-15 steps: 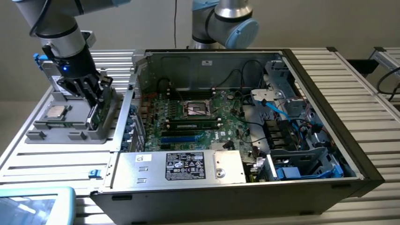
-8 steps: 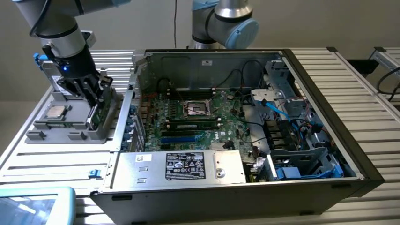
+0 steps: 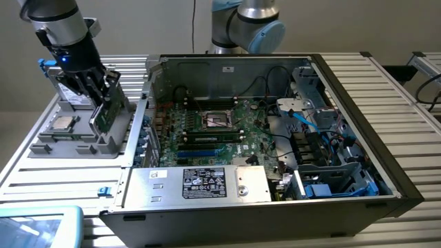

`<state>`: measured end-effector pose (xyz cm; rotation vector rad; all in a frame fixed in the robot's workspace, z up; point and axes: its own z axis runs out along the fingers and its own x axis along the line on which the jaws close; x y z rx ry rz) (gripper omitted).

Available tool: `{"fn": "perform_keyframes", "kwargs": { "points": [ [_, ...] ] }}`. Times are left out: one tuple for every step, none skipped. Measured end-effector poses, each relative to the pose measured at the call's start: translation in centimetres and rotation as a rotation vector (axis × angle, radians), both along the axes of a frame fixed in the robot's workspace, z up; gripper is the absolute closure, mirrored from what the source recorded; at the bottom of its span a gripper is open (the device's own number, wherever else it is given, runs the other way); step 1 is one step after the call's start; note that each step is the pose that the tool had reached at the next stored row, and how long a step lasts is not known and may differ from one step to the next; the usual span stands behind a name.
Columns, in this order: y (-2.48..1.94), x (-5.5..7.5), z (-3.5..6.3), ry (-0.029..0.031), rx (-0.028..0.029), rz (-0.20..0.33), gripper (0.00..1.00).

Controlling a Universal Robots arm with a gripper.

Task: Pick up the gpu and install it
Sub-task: 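Pick up the gpu and move the gpu toward the slot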

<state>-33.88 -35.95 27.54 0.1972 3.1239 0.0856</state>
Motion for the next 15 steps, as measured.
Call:
{"fn": "perform_keyframes", "kwargs": {
  "points": [
    [0.02, 0.0, 0.45, -0.0001, 0.0000, 0.000, 0.72],
    [0.04, 0.0, 0.92, 0.0001, 0.0000, 0.000, 0.72],
    [0.05, 0.0, 1.37, 0.0002, 0.0000, 0.000, 0.72],
    [0.06, 0.0, 1.81, 0.0000, 0.0001, 0.000, 0.72],
    [0.09, 0.0, 2.27, 0.0002, -0.0001, 0.000, 0.72],
    [0.13, 0.0, 2.70, -0.0001, 0.0000, 0.000, 0.72],
    [0.17, 0.0, 3.19, 0.0002, -0.0002, 0.000, 0.72],
    [0.20, 0.0, 3.63, 0.0000, -0.0003, 0.000, 0.72],
    [0.22, 0.0, 4.08, 0.0000, -0.0005, 0.000, 0.72],
    [0.22, 0.0, 4.53, 0.0002, -0.0007, 0.000, 0.72],
    [0.22, 0.0, 4.97, 0.0000, -0.0007, 0.000, 0.72],
    [0.23, 0.0, 5.43, 0.0002, -0.0008, 0.000, 0.72],
    [0.23, 0.0, 5.89, 0.0001, -0.0007, 0.000, 0.72],
    [0.23, 0.0, 6.33, 0.0000, -0.0007, 0.000, 0.72],
    [0.23, 0.0, 6.82, 0.0003, -0.0009, 0.000, 0.72]
  ]
}}
